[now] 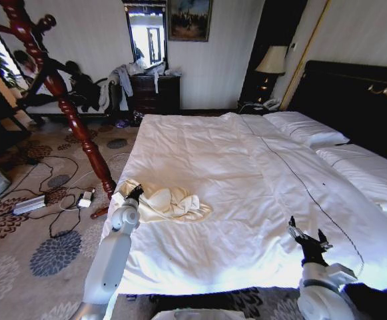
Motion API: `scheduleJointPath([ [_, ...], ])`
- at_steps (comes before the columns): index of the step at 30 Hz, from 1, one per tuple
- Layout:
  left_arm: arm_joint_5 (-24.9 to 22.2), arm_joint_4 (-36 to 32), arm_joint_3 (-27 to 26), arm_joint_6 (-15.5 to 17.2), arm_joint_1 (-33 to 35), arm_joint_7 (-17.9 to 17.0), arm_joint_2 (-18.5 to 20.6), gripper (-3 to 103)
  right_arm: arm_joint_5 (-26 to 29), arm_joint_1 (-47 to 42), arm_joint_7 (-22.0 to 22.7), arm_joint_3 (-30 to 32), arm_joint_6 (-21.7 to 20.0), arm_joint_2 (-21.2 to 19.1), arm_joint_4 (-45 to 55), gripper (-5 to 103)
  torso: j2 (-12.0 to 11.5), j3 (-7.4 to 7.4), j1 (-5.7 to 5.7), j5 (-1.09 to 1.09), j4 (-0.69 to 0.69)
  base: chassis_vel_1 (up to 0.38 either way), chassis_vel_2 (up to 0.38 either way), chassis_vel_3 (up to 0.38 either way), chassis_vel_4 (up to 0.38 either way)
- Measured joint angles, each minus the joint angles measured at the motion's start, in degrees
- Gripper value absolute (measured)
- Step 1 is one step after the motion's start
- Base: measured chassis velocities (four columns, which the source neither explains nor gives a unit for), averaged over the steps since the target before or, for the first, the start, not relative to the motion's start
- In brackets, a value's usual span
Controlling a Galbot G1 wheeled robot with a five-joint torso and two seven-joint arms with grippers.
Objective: Pick up the clothes from the bed and hang them on the clothes hanger.
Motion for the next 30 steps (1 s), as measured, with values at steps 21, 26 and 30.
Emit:
scheduleJointPath([
  [21, 0.8, -1.9, -1.2, -0.1, 2.2, -0.2, -0.5, 61, 0.1, 0.3, 0.7, -0.1, -0.1, -0.6, -0.8, 100, 0.0, 0.00, 0.00, 0.00, 0.00, 0.000, 0.000, 0.000, 0.000],
  [26, 0.9, -1.8, -1.6, -0.2, 2.4, -0.3, -0.9, 66, 0.1, 0.4, 0.7, -0.3, -0.1, -0.6, -1.0, 100, 0.0, 0.00, 0.00, 0.00, 0.00, 0.000, 0.000, 0.000, 0.000],
  [30, 0.9, -2.3, -2.1, -0.3, 2.6, -0.4, -1.3, 52, 0.1, 0.5, 0.8, -0.3, -0.2, -0.4, -1.0, 100, 0.0, 0.00, 0.00, 0.00, 0.00, 0.000, 0.000, 0.000, 0.000],
])
